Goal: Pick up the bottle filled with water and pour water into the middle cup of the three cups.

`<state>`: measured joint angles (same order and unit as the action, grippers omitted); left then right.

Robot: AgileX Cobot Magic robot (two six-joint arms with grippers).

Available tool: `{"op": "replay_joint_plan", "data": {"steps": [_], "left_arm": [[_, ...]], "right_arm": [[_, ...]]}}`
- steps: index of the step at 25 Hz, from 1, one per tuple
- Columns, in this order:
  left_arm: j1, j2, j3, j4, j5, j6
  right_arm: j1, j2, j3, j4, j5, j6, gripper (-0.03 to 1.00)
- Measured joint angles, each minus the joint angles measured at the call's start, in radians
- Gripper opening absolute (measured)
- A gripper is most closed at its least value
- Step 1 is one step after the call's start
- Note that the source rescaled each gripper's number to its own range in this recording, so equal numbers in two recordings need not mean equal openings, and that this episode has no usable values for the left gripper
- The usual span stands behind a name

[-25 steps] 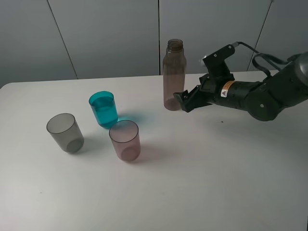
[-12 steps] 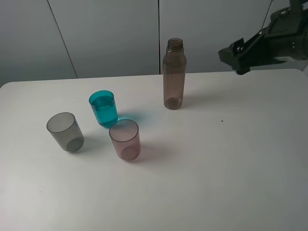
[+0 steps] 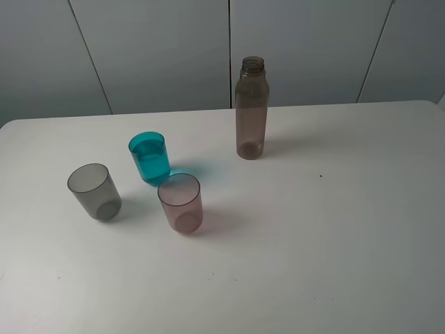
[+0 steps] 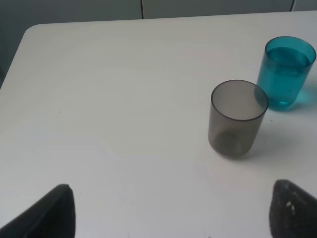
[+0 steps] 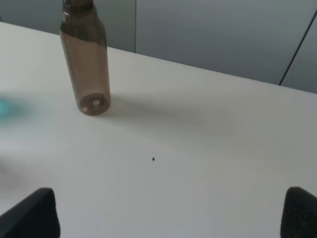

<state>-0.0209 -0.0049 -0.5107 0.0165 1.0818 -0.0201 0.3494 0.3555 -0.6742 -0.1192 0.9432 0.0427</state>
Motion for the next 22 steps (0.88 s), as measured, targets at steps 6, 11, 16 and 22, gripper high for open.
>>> {"op": "replay_joint_plan", "data": {"steps": [6, 11, 16, 22], "left_arm": [[0.0, 0.0, 0.0, 0.0, 0.0, 0.002], [0.0, 0.0, 0.0, 0.0, 0.0, 0.004], [0.0, 0.0, 0.0, 0.0, 0.0, 0.004], [0.0, 0.0, 0.0, 0.0, 0.0, 0.002]], "right_arm": [[0.0, -0.178, 0.034, 0.002, 0.182, 0.0, 0.9], [0.0, -0.305, 0.124, 0.03, 0.204, 0.0, 0.9], [0.0, -0.351, 0.142, 0.037, 0.196, 0.012, 0.9], [0.0, -0.351, 0.161, 0.084, 0.163, 0.023, 0.9]]}}
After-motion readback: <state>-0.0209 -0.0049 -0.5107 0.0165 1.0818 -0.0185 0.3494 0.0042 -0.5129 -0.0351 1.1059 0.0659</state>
